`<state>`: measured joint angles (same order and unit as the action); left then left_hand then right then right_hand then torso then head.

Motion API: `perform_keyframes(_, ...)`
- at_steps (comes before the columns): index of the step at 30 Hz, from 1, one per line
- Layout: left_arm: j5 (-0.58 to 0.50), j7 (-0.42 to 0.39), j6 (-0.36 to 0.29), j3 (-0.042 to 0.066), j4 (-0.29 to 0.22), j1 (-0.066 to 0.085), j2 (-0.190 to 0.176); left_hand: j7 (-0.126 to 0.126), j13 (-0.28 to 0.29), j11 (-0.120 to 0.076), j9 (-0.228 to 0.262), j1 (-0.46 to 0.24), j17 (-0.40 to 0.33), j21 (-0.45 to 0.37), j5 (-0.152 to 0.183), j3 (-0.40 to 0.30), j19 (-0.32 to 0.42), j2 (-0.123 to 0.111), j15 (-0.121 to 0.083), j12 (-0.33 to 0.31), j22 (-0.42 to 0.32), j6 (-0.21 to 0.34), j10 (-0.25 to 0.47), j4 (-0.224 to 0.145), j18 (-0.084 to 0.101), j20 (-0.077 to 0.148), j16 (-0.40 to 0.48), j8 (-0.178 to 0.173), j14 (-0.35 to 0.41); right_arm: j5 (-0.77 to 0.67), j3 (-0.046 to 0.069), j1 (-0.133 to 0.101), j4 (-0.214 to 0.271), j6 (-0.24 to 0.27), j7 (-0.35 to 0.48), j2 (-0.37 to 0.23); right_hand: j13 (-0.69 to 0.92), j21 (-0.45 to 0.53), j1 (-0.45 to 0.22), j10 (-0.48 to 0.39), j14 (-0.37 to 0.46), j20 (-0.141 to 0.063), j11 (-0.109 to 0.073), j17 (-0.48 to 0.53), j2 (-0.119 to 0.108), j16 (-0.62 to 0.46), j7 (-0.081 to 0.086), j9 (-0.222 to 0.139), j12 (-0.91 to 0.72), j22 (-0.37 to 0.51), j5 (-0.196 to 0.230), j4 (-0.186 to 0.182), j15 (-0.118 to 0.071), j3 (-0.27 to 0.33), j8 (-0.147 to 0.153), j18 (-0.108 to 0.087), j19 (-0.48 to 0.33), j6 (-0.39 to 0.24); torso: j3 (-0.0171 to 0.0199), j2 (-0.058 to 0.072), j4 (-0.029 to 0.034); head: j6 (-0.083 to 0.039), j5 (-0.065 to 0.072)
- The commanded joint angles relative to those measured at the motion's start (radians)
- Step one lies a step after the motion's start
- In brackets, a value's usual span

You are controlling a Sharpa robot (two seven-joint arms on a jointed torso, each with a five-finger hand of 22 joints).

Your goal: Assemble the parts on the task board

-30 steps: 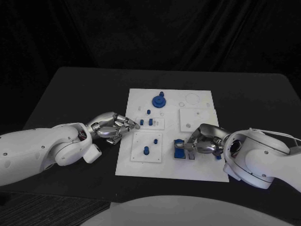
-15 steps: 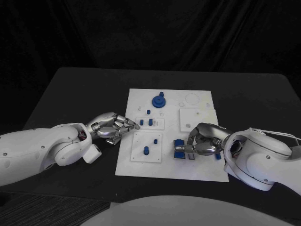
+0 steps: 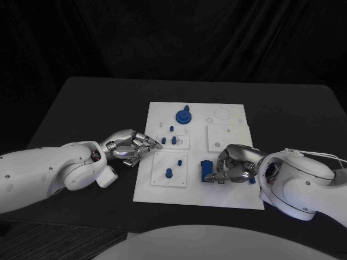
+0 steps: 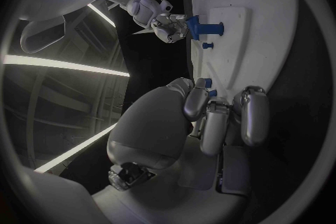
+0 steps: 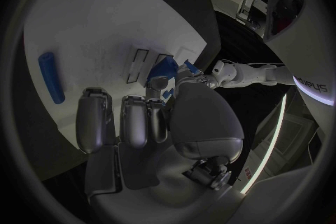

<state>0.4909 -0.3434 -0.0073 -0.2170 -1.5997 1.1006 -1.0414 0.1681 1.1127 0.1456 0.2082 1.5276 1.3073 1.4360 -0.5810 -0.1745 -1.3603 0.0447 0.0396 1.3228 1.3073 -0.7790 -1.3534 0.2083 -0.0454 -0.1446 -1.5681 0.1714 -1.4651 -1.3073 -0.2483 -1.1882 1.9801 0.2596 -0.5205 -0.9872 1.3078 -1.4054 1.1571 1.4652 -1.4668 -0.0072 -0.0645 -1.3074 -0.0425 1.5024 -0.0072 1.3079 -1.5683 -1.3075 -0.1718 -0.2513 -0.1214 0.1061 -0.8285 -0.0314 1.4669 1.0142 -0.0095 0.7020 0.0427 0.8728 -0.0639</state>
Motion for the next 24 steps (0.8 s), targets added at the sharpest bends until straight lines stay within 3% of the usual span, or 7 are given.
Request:
perform_keyframes(1, -0.007, -0.006, 0.015, 0.001, -0.001, -0.001, 0.003, 0.002, 0.456, -0.06, 0.001, -0.002, 0.263, -0.006, 0.001, -0.007, 0.003, -0.008, -0.004, 0.246, 0.16, -0.008, -0.214, 0.001, -0.008, -0.001, -0.003, 0.002, -0.106, -0.013, 0.0, 0.003, -0.002, -0.021, -0.001, -0.001, 0.263, -0.004, 0.027, 0.106, -0.071, -0.007, -0.009, -0.073, 0.005, 0.0, -0.001, 0.07, -0.003, -0.21, -0.037, 0.015, -0.007, -0.002, -0.012, -0.009, 0.04, -0.01, 0.0, 0.0, 0.0003, 0.0, 0.0)
perform_keyframes(7, -0.007, -0.004, 0.019, 0.001, 0.001, -0.001, 0.004, 0.003, 0.456, -0.059, 0.001, -0.006, 0.263, -0.007, 0.002, -0.007, 0.004, -0.012, -0.003, 0.246, 0.16, -0.008, -0.214, 0.001, -0.009, -0.002, -0.003, 0.001, -0.106, -0.013, 0.0, 0.005, -0.005, -0.005, 0.01, -0.005, 0.263, -0.007, 0.056, 0.106, -0.071, -0.008, -0.011, -0.075, 0.02, 0.001, -0.003, 0.071, -0.003, -0.211, -0.118, 0.027, -0.008, -0.014, -0.03, -0.008, 0.04, -0.007, 0.0001, -0.001, 0.0, 0.0, -0.001)
perform_keyframes(10, -0.007, -0.002, 0.021, 0.001, 0.002, -0.001, 0.005, 0.003, 0.456, -0.059, 0.001, -0.006, 0.263, -0.007, 0.002, -0.007, 0.004, -0.012, -0.003, 0.246, 0.16, -0.008, -0.214, 0.001, -0.009, -0.002, -0.003, 0.001, -0.106, -0.013, 0.0, 0.005, -0.006, 0.003, 0.017, -0.006, 0.263, -0.008, 0.082, 0.106, -0.071, -0.011, -0.015, -0.074, 0.024, 0.0, -0.008, 0.07, -0.003, -0.212, -0.292, 0.027, -0.011, -0.042, -0.034, -0.008, 0.041, -0.007, 0.0001, 0.0, -0.0005, 0.0, -0.001)
perform_keyframes(17, -0.007, 0.0, 0.023, 0.001, 0.004, -0.001, 0.006, 0.003, 0.456, -0.059, 0.001, -0.007, 0.263, -0.007, 0.002, -0.007, 0.004, -0.013, -0.002, 0.246, 0.16, -0.008, -0.213, 0.001, -0.009, -0.002, -0.003, 0.002, -0.106, -0.013, 0.0, 0.009, -0.006, 0.007, 0.028, -0.005, 0.263, -0.01, 0.098, 0.106, -0.071, -0.013, -0.018, -0.075, 0.01, 0.0, -0.01, 0.065, -0.003, -0.212, -0.385, 0.02, -0.013, -0.069, -0.017, -0.007, 0.041, -0.015, -0.0001, -0.001, -0.0005, 0.0, -0.002)
perform_keyframes(21, -0.007, 0.0, 0.023, 0.001, 0.004, -0.001, 0.006, 0.003, 0.456, -0.059, 0.001, -0.007, 0.263, -0.007, 0.002, -0.007, 0.004, -0.013, -0.002, 0.246, 0.16, -0.008, -0.213, 0.001, -0.009, -0.002, -0.003, 0.002, -0.106, -0.013, 0.0, 0.013, -0.005, 0.004, 0.027, -0.003, 0.263, -0.013, 0.095, 0.106, -0.072, -0.013, -0.017, -0.078, -0.001, 0.002, -0.009, 0.07, -0.003, -0.213, -0.234, 0.015, -0.013, -0.074, -0.031, -0.007, 0.042, 0.003, 0.0, -0.001, -0.0005, 0.0, -0.003)
perform_keyframes(22, -0.007, 0.0, 0.023, 0.001, 0.004, -0.001, 0.006, 0.003, 0.456, -0.059, 0.001, -0.007, 0.263, -0.007, 0.002, -0.007, 0.004, -0.013, -0.002, 0.246, 0.16, -0.008, -0.213, 0.001, -0.009, -0.002, -0.003, 0.002, -0.106, -0.013, 0.0, 0.015, -0.006, 0.002, 0.026, -0.003, 0.263, -0.016, 0.077, 0.106, -0.073, -0.013, -0.015, -0.083, -0.009, 0.004, -0.008, 0.075, -0.003, -0.214, -0.094, 0.004, -0.012, -0.063, -0.05, -0.006, 0.043, 0.018, 0.0001, -0.001, -0.0006, 0.0, -0.004)
perform_keyframes(24, -0.007, 0.0, 0.023, 0.001, 0.004, -0.001, 0.006, 0.003, 0.456, -0.059, 0.001, -0.007, 0.263, -0.007, 0.002, -0.007, 0.004, -0.013, -0.002, 0.246, 0.16, -0.008, -0.213, 0.001, -0.009, -0.002, -0.003, 0.002, -0.106, -0.013, 0.0, 0.018, -0.007, -0.006, 0.023, -0.002, 0.263, -0.019, 0.061, 0.106, -0.073, -0.011, -0.014, -0.086, -0.032, 0.005, -0.008, 0.076, -0.003, -0.215, 0.033, -0.016, -0.011, -0.065, -0.064, -0.005, 0.044, 0.024, 0.0004, -0.001, -0.0006, 0.0, -0.005)
